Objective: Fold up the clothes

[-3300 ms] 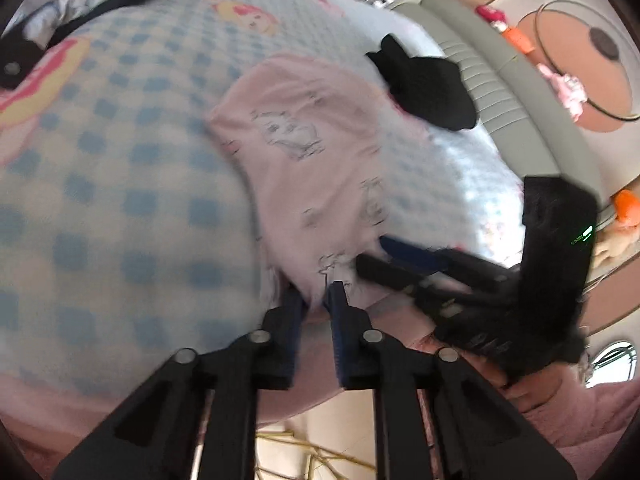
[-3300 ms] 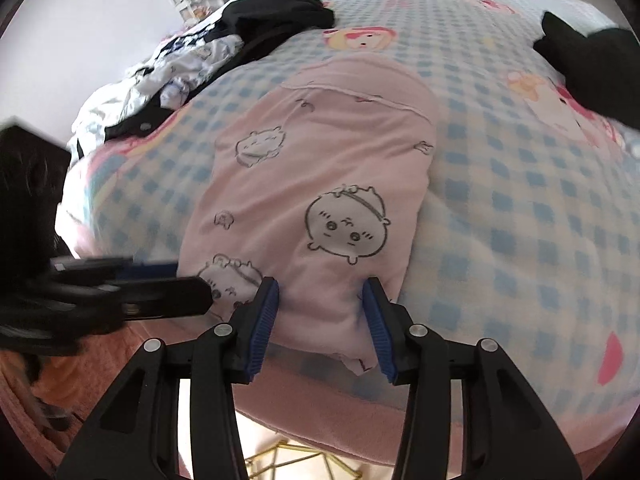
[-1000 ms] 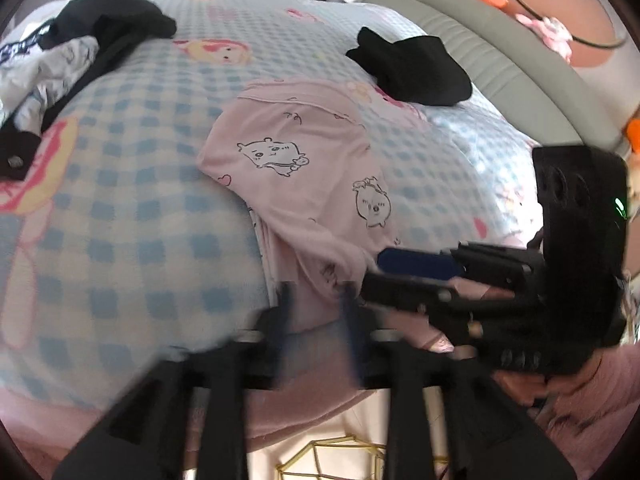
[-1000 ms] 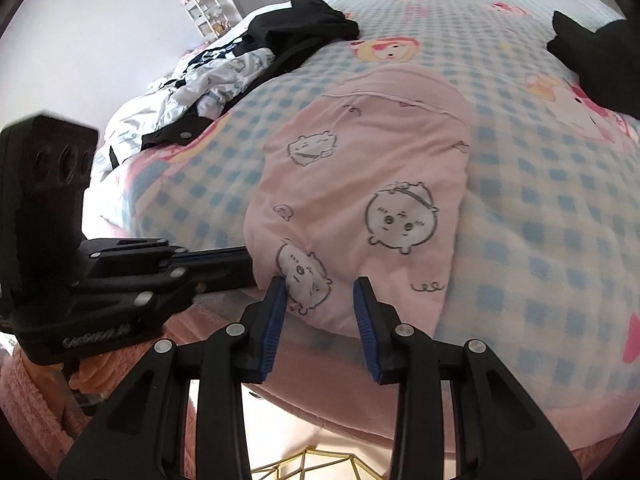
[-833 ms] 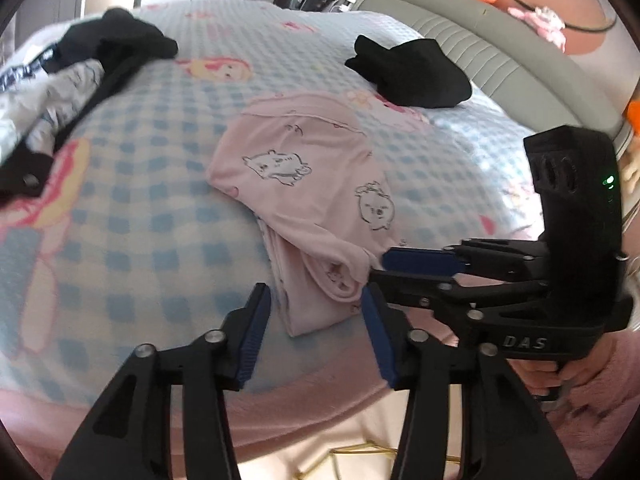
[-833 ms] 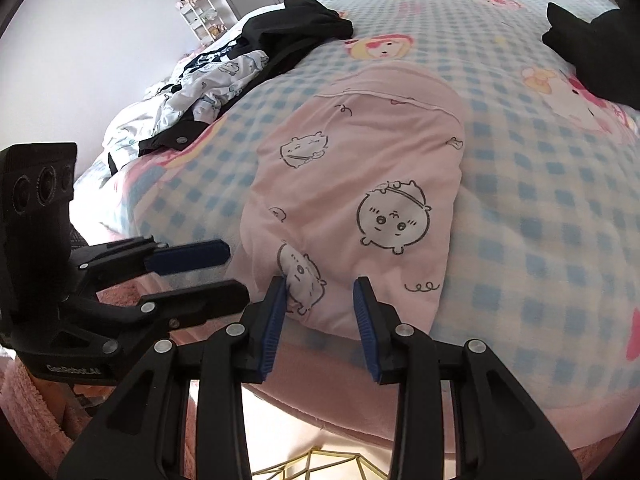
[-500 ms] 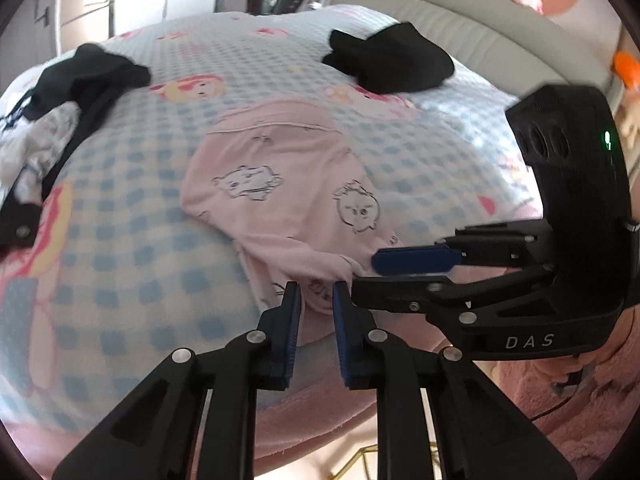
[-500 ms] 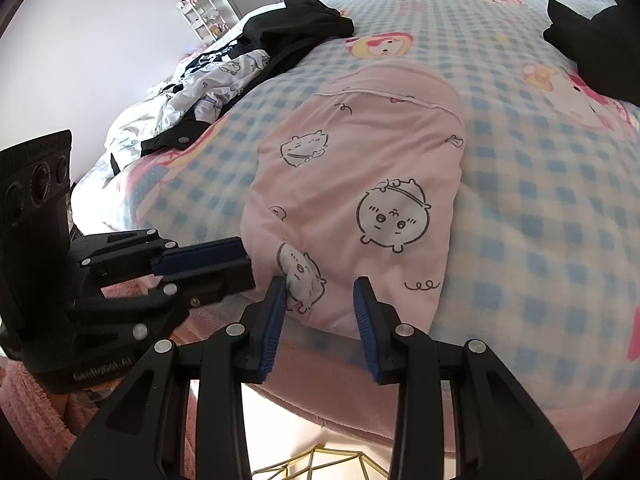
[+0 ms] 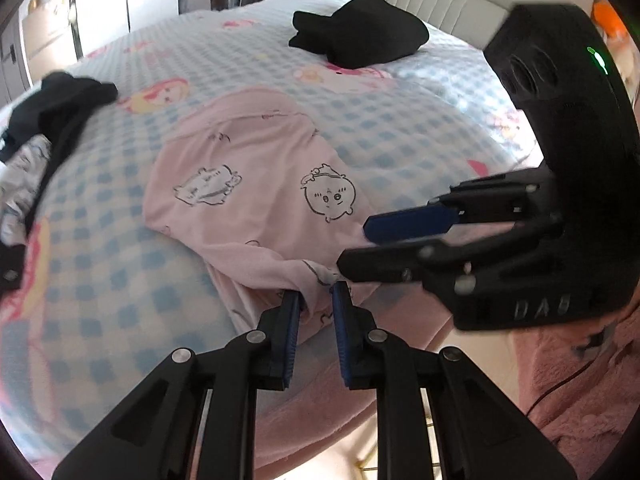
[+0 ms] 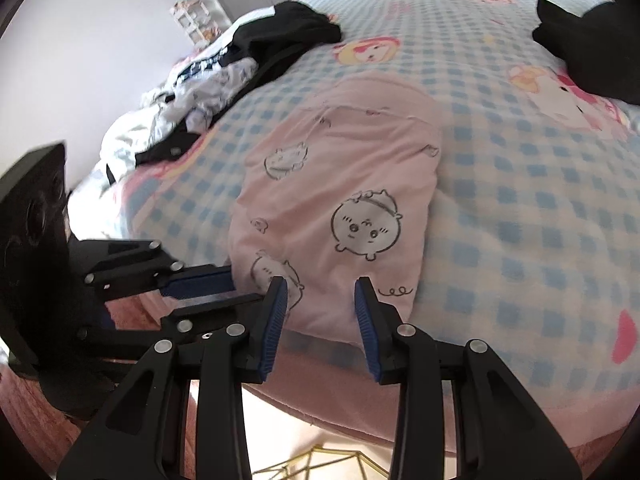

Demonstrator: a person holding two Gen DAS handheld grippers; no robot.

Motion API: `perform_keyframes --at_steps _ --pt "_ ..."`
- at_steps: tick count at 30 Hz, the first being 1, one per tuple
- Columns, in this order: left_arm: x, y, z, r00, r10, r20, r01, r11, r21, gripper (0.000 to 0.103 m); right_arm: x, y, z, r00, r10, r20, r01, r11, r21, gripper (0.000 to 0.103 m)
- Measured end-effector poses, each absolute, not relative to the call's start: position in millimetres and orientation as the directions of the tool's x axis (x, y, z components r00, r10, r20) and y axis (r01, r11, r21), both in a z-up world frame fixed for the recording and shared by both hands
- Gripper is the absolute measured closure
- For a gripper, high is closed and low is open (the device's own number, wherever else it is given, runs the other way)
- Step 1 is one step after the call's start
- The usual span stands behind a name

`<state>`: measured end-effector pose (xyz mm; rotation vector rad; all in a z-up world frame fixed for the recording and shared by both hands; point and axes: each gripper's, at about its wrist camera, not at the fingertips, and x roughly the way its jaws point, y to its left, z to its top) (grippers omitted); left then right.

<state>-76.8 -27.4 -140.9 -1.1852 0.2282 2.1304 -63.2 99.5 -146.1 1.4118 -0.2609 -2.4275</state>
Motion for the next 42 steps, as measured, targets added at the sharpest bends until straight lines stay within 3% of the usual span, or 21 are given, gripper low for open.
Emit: perform_keyframes --at_steps 8,12,17,21,42 --pt "-91 -25 -148 -0.263 0.513 -0.817 -0.649 -0.721 -0.244 0.081 -66 103 -159 -0.442 -0.361 -0.821 0.166 -0.933 0.32 0.069" --pt "-89 -24 -147 -0.223 0.57 -0.791 -0.686 -0.669 -0.288 0.094 -67 104 -161 -0.445 -0.326 -0.834 0.157 -0.945 0.286 0.071" --pt "-80 -28 -148 -0.163 0.557 -0.814 -0.729 -0.624 -0.28 0.097 -70 101 -166 -0.445 -0.291 -0.847 0.163 -0.956 0.243 0.074" --pt "-76 -34 -150 -0.218 0.478 -0.851 -0.729 -0.66 -0.184 0.098 -73 95 -167 -0.449 -0.266 -0.853 0.181 -0.962 0.204 0.074" --pt "-73 -87 -129 -0.274 0.535 -0.799 -0.638 -0.723 -0.265 0.103 -68 104 -160 -0.461 -0.266 -0.847 0.18 -0.962 0.204 0.074"
